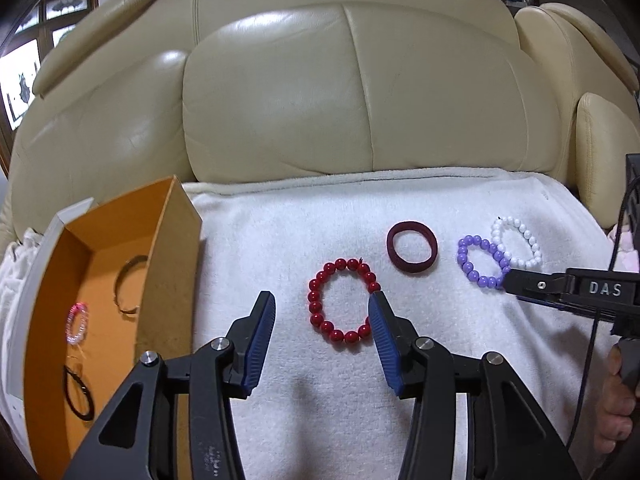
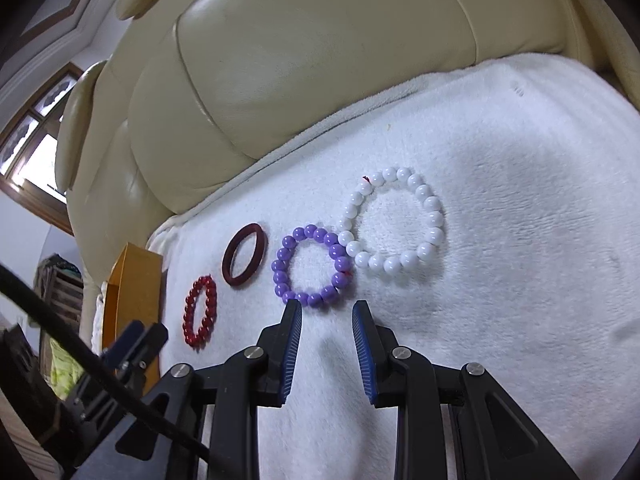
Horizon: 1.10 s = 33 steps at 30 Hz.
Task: Organize jewelry
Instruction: 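Grasp the purple bead bracelet with the right gripper while the left gripper grasps the red bead bracelet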
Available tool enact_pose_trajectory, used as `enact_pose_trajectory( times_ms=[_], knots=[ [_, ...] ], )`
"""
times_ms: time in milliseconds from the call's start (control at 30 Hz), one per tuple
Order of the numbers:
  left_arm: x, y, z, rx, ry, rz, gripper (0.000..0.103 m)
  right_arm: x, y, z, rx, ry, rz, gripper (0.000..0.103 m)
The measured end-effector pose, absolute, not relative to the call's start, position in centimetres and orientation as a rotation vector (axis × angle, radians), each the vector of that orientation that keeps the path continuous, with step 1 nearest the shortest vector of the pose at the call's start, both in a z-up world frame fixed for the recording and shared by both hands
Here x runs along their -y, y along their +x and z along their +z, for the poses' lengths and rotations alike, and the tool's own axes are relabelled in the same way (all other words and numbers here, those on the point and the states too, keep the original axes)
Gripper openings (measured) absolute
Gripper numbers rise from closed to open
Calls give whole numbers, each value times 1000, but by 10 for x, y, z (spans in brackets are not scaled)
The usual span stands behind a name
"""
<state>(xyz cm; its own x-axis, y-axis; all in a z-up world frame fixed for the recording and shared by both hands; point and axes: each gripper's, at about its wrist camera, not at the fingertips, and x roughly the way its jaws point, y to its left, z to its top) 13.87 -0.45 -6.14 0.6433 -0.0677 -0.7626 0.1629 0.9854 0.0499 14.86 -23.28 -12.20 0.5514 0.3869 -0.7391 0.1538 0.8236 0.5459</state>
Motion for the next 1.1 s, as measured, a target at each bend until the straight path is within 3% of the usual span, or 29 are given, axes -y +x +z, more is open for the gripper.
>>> enact_pose_trajectory(
  times_ms=[300, 533, 667, 867, 1000, 1100],
  knots=[
    [-1, 154, -76, -925, 59, -180, 49, 232, 167, -124, -977, 646, 61, 30],
    [5, 162, -86, -958, 33, -233, 49, 210, 180, -118, -949, 499, 3, 29],
    [13, 163, -89, -961, 34, -260, 49, 189, 185, -119, -934, 325, -45, 12],
    [21, 163, -98, -977, 51, -267, 48, 199, 182, -118, -917, 328, -16, 11],
    [22, 163, -98, -974, 54, -281, 18, 210, 178, -118, -928, 380, 21, 11],
    [22, 160, -97, -976, 54, -285, 10, 213, 173, -116, -932, 388, 46, 11]
  ],
)
